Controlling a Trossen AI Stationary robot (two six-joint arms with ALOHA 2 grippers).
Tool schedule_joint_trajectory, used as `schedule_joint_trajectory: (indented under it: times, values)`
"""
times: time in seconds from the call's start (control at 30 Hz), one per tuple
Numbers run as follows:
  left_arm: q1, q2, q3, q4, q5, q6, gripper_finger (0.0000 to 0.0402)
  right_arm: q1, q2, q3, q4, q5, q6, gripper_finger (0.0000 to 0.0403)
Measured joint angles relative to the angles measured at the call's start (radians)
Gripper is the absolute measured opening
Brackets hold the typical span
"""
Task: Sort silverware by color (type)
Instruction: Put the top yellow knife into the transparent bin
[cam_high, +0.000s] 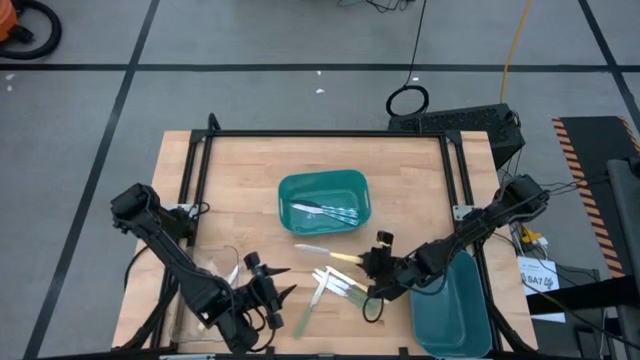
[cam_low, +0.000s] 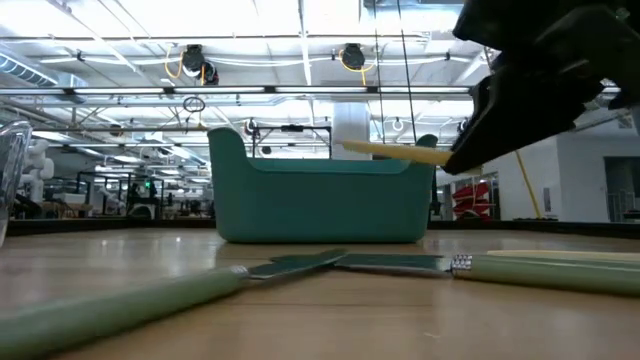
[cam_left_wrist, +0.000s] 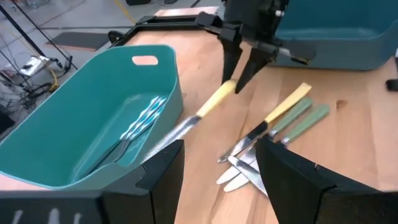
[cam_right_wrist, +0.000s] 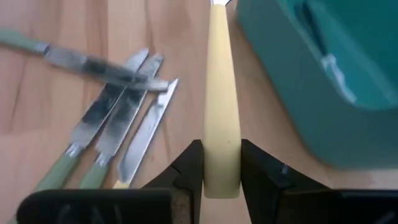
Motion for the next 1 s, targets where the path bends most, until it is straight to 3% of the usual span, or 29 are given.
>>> schedule_joint_trajectory:
  times: [0.2, 0.5, 0.87, 1.0]
  values:
    - [0.007, 0.011, 0.0, 0.029, 0.009, 0.022, 0.0207, 0.026, -0.006, 0.0, 0.115, 0.042, -0.067, 0.0073]
    - [-0.025, 0.06, 0.001, 0.221, 0.058, 0.182, 0.0207, 0.107, -0.006, 0.002, 0.186, 0.273, -0.126, 0.0073]
    - [0.021, 0.076, 0.001, 0.451, 0.089, 0.373, 0.0207, 0.162, -0.034, 0.002, 0.545, 0.278, -0.441, 0.0073]
    - [0.04, 0.085, 0.001, 0.584, 0.143, 0.483, 0.0207, 0.186, -0.038, 0.002, 0.635, 0.27, -0.539, 0.0073]
